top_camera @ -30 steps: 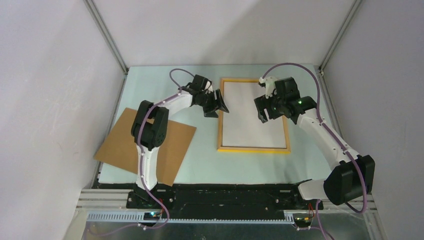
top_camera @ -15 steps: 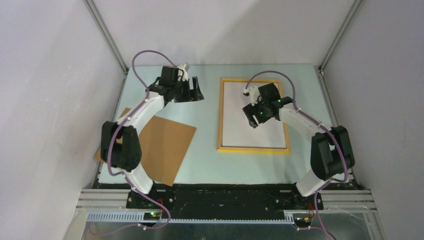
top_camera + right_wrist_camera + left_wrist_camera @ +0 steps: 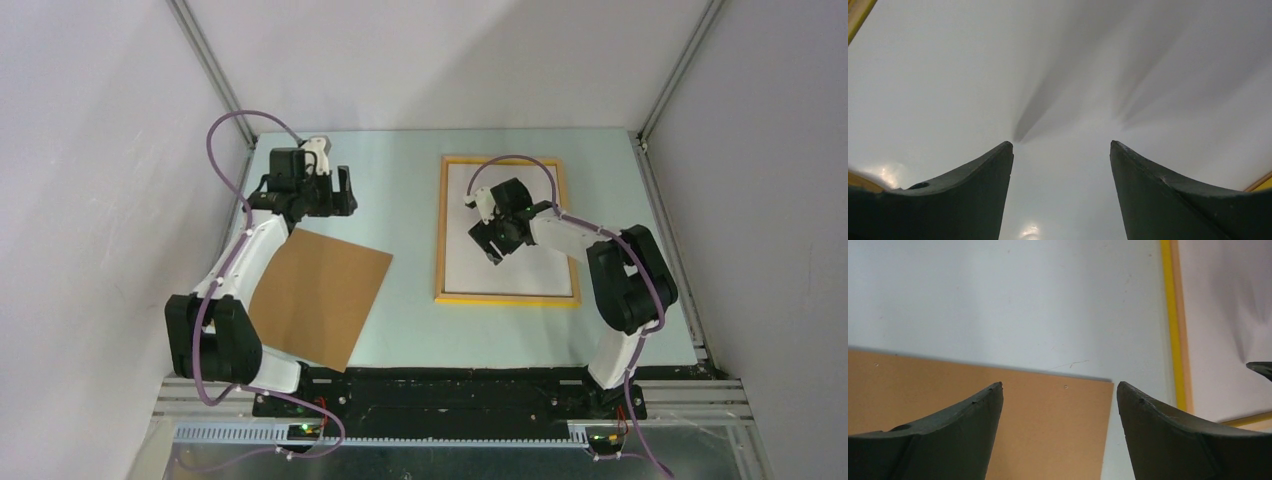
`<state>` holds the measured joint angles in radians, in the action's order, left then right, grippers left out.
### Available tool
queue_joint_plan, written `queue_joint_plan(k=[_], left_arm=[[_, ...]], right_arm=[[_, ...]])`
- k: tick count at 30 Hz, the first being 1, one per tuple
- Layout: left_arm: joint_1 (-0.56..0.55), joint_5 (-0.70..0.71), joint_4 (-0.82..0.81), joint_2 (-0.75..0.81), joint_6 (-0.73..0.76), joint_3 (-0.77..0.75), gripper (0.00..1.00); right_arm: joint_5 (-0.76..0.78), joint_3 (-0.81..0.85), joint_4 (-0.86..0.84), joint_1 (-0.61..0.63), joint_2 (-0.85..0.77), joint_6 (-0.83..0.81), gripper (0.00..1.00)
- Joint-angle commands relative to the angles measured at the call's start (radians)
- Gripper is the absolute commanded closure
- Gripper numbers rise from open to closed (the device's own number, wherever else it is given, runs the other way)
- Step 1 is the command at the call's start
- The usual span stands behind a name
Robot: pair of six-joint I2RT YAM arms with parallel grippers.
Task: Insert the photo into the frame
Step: Turn over the photo from the photo frame.
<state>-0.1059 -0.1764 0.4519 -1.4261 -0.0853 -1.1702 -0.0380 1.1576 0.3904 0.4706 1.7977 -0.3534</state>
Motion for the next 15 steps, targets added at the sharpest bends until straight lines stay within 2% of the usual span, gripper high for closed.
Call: queue_joint_plan(k=[1,15], left_arm=[[0.029,-0.019,-0.011,0.041,0.028,0.012,0.11],[0.044,-0.053,-0.01,0.026,0.004,0.006,0.12]], right_arm=[[0.012,0.029,-0.045,0.011,0.019,-0.007,0.25],[0.022,0.039,-0.038,0.035,0.048,-0.005,0.25]])
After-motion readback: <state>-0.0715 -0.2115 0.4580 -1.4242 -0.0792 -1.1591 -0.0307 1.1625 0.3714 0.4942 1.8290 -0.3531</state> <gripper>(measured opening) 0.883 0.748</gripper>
